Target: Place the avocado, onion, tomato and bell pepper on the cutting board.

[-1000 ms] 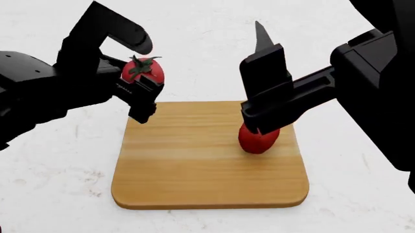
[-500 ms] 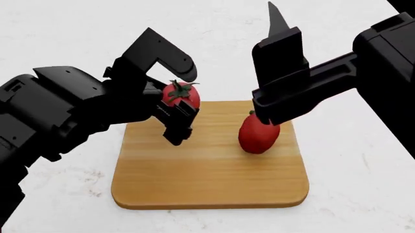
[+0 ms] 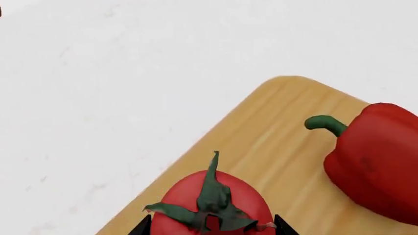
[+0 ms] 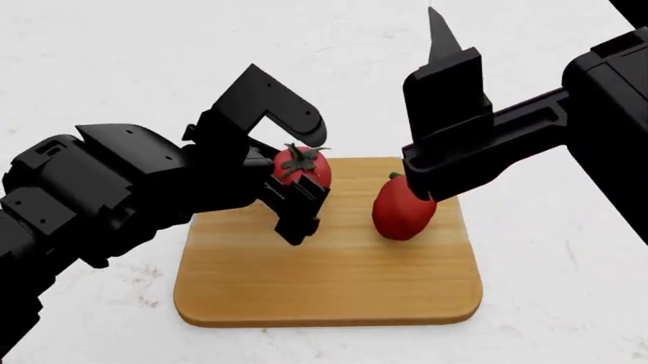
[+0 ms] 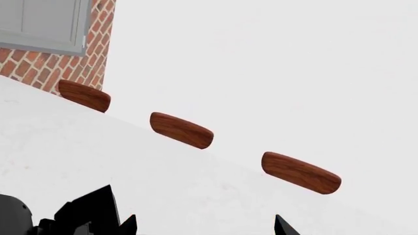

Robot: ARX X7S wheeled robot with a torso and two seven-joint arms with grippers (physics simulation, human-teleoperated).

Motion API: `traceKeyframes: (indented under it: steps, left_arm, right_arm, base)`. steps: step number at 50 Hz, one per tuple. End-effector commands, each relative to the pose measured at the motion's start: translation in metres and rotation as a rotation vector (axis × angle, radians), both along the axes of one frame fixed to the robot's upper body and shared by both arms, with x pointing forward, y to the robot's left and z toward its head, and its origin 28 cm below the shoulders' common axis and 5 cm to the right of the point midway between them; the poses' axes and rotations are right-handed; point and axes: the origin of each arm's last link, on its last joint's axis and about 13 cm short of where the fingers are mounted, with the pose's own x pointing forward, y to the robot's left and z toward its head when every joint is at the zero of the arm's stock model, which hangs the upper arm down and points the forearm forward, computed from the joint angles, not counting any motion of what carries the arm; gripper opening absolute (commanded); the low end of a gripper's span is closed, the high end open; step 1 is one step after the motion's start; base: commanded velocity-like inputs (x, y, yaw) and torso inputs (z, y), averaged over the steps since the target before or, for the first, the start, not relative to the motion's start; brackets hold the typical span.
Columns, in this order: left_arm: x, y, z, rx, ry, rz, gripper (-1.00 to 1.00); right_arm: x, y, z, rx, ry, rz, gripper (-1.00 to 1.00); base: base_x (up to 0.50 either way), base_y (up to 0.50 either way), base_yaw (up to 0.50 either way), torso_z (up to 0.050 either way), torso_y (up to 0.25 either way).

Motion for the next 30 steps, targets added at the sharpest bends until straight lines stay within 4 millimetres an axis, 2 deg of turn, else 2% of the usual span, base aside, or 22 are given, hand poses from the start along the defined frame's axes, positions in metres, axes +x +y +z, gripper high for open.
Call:
traceKeyframes:
  steps: [1,15,16,22,28,29,30]
  left_arm:
    - [-0.002,-0.002,-0.006,-0.024,0.018,0.030,-1.00]
    - [-0.004,-0.002,-0.015,0.002,0.052,0.040,-1.00]
    - [-0.005,-0.002,-0.014,0.004,0.053,0.040,1.00]
    - [-0.004,-0.003,-0.008,0.013,0.049,0.031,1.00]
    - [-0.002,-0.003,0.006,0.003,0.018,0.026,1.00]
    - [-0.002,-0.003,0.009,0.001,0.011,0.026,1.00]
    - [-0.005,0.004,0.026,-0.005,-0.067,0.025,1.00]
  right_arm:
    - [-0.002,0.000,-0.001,0.004,0.003,-0.001,1.00]
    - [-0.003,-0.001,-0.002,0.008,-0.004,-0.004,1.00]
    - [-0.003,-0.001,-0.002,0.008,-0.005,-0.004,1.00]
    - [-0.004,-0.002,-0.002,0.010,-0.009,-0.003,1.00]
    - [-0.005,-0.002,0.000,0.009,-0.012,-0.003,1.00]
    - [-0.006,-0.002,0.000,0.007,-0.012,-0.002,1.00]
    - [-0.010,0.001,0.004,0.000,-0.025,0.003,1.00]
  base:
    - [0.00,0.00,0.00,0.000,0.000]
    - [0.00,0.00,0.00,0.000,0.000]
    - [0.00,0.00,0.00,0.000,0.000]
    - [0.00,0.00,0.00,0.000,0.000]
    - [0.00,0.00,0.00,0.000,0.000]
    - [0.00,0.00,0.00,0.000,0.000]
    - [0.00,0.00,0.00,0.000,0.000]
